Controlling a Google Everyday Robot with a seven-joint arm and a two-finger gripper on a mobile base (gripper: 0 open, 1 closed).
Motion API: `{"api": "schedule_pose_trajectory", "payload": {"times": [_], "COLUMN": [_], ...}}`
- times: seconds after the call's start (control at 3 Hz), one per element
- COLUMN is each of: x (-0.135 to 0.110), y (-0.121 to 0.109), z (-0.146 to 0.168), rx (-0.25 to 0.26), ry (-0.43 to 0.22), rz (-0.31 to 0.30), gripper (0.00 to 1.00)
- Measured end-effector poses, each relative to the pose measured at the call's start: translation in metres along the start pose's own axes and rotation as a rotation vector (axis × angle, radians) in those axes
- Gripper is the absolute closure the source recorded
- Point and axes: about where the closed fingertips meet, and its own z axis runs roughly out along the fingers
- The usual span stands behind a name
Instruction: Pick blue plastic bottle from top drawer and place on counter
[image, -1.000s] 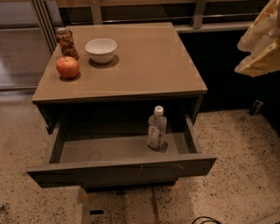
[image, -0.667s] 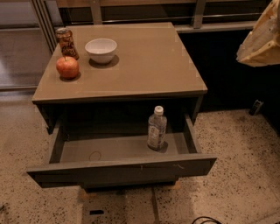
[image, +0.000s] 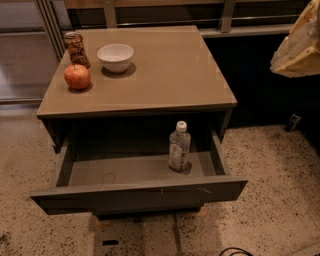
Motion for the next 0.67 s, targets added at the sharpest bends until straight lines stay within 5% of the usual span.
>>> {"api": "schedule_pose_trajectory", "payload": {"times": [0.33, 0.67], "x": [-0.001, -0.001], "y": [-0.001, 0.0], "z": [0.008, 0.03], "rx": [-0.002, -0.017], "ry": [-0.036, -0.08], "rz": [0.021, 0.051], "gripper": [0.52, 0.75]}}
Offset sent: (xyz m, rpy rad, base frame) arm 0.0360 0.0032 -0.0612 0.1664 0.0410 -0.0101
